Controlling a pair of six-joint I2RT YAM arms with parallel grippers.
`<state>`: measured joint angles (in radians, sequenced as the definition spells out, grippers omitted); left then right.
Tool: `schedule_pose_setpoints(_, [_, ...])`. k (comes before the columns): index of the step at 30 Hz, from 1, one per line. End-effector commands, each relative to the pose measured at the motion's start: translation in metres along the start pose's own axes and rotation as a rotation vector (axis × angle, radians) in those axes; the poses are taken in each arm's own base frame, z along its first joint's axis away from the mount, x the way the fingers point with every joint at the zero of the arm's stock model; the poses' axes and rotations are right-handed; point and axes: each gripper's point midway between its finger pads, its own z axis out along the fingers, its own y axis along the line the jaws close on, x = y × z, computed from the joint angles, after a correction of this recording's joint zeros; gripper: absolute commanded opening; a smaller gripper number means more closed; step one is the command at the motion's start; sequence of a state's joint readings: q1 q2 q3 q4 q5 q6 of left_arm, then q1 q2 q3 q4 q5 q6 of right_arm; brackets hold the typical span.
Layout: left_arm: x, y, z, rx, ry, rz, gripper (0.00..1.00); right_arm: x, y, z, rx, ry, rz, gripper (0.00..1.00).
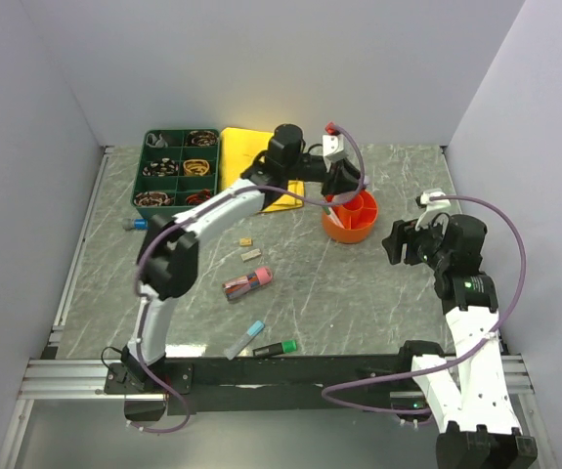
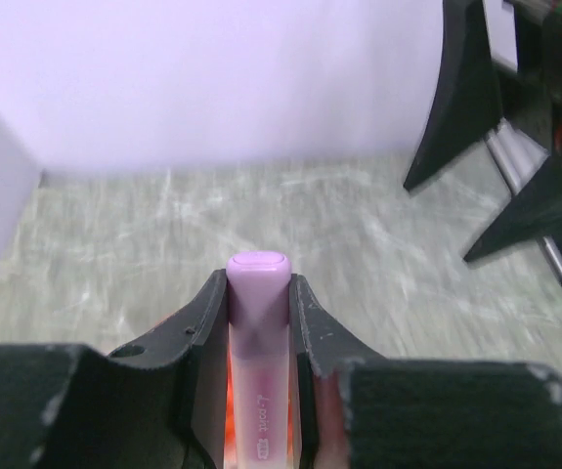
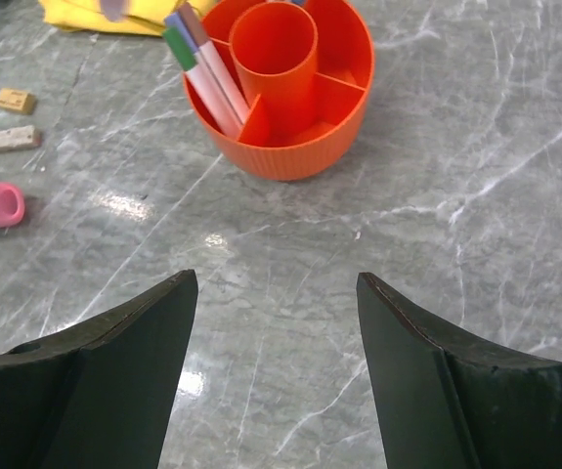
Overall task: Sort the stationery into containers
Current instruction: Pick up the pen from the center of the board, then place the pen in the storage box.
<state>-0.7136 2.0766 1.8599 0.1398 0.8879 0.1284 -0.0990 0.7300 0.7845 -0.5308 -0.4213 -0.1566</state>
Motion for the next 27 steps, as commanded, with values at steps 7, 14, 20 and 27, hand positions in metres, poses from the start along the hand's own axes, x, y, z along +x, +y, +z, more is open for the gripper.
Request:
schedule_pose_setpoints(7, [-0.01,0.005,0.051,0.173,-0.283,0.028,0.01,-0.009,-0.017,0.004,0.081,0.004,0.02,0.75])
schedule_pose_setpoints(14, [0.013,0.008,0.061,0.193,-0.278,0.005,0.01,-0.008,-0.023,0.007,0.093,0.047,0.011,0.74])
schedule_pose_setpoints(20, [0.035,0.004,0.066,0.215,-0.255,-0.023,0.01,-0.005,-0.026,0.014,0.09,0.072,0.022,0.74])
schedule_pose_setpoints(27, [0.065,0.002,0.071,0.229,-0.218,-0.041,0.01,-0.002,-0.028,0.018,0.083,0.089,0.021,0.74])
